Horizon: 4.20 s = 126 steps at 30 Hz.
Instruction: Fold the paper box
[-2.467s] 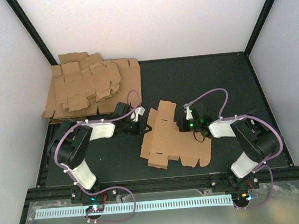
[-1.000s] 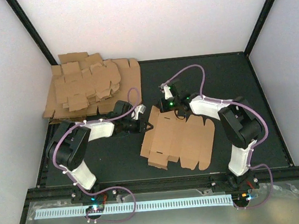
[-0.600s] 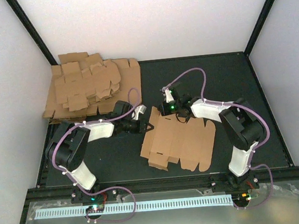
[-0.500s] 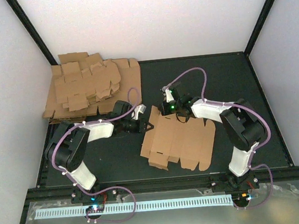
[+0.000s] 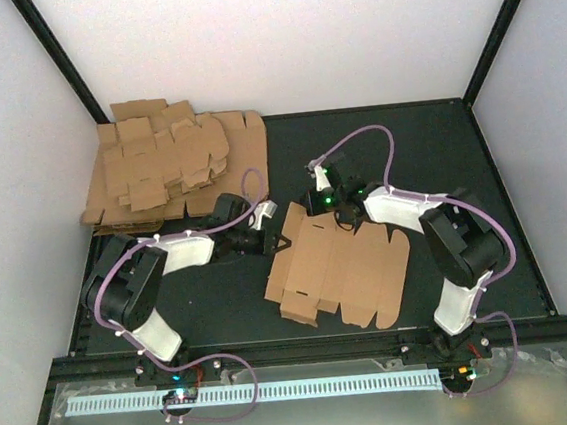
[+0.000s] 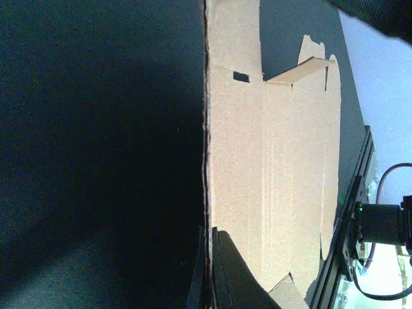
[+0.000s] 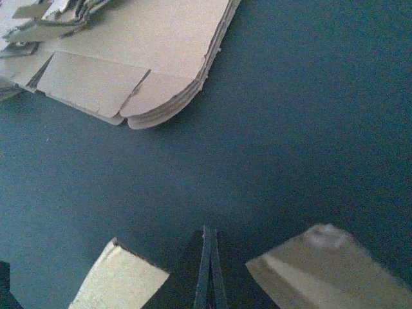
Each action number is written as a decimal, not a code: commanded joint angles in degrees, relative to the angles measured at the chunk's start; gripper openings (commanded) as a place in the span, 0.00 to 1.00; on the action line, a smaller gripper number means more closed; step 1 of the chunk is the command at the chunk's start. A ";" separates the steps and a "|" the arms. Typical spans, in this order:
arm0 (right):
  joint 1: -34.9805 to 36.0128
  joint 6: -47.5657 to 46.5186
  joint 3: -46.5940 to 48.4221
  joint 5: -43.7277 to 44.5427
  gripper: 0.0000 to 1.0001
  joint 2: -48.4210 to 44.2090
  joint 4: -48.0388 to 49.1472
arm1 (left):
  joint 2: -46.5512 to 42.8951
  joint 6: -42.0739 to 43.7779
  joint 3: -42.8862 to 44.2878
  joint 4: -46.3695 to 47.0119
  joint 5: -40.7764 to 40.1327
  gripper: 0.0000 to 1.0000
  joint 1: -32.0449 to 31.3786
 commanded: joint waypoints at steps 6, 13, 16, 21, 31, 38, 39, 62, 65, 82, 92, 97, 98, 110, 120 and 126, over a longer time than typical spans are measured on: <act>-0.64 -1.32 3.34 -1.86 0.02 -1.10 -0.94 | -1.91 1.91 -0.21 1.23 1.29 0.02 -0.91; -0.68 -1.13 2.24 -7.88 0.02 -0.85 -0.26 | -2.38 2.00 0.10 1.10 1.18 0.02 -1.01; -0.63 -1.03 1.51 -9.90 0.02 -2.13 -0.24 | -2.38 1.97 0.25 0.99 0.99 0.01 -1.06; -0.63 -0.91 -1.63 -10.54 0.02 -5.83 0.14 | -1.98 1.81 0.66 0.23 -0.05 0.02 -1.02; -0.47 0.15 -7.50 -13.05 0.02 -7.53 2.74 | -2.34 1.50 1.12 0.09 -0.19 0.02 -1.10; 0.34 0.97 -8.81 -14.34 0.02 -6.74 5.23 | -2.54 1.57 1.56 -0.79 -0.23 0.02 -1.10; 0.57 1.15 -9.05 -14.58 0.02 -6.70 5.69 | -2.54 1.46 1.50 -0.72 -0.17 0.01 -1.10; 3.41 3.51 -9.37 -8.84 0.02 3.09 10.82 | 2.55 -1.22 3.17 -3.45 -3.98 0.13 -1.49; 3.41 3.16 -9.25 -8.30 0.02 3.40 10.28 | 2.89 -2.33 2.31 -3.63 -6.33 0.26 -1.42; 5.43 3.03 -9.08 -8.51 0.02 2.83 11.25 | -9.10 -2.71 -0.47 -6.13 -18.71 0.60 0.04; 5.39 -0.63 -13.32 -2.86 0.02 -8.61 4.10 | -14.35 -0.11 0.62 -11.58 -20.40 0.62 0.31; 5.41 -2.34 -18.89 -0.64 0.03 -18.29 -1.56 | -16.77 3.02 1.12 -18.75 -17.84 0.62 0.26; 5.35 -2.30 -20.20 -0.20 0.05 -19.92 -2.72 | -17.18 3.35 1.04 -19.18 -16.99 0.63 0.22; 5.41 3.07 -29.68 1.03 0.49 -41.05 -16.20 | -21.74 7.02 1.82 -25.93 -12.02 0.65 -0.71; 12.72 3.03 -30.01 -2.43 0.86 -43.17 -25.39 | -37.30 -0.44 -4.80 -38.58 -10.35 0.72 -4.66; 20.26 5.35 -27.64 4.50 0.86 -40.90 -29.69 | -39.01 -7.85 -7.43 -40.08 -8.82 0.73 -5.82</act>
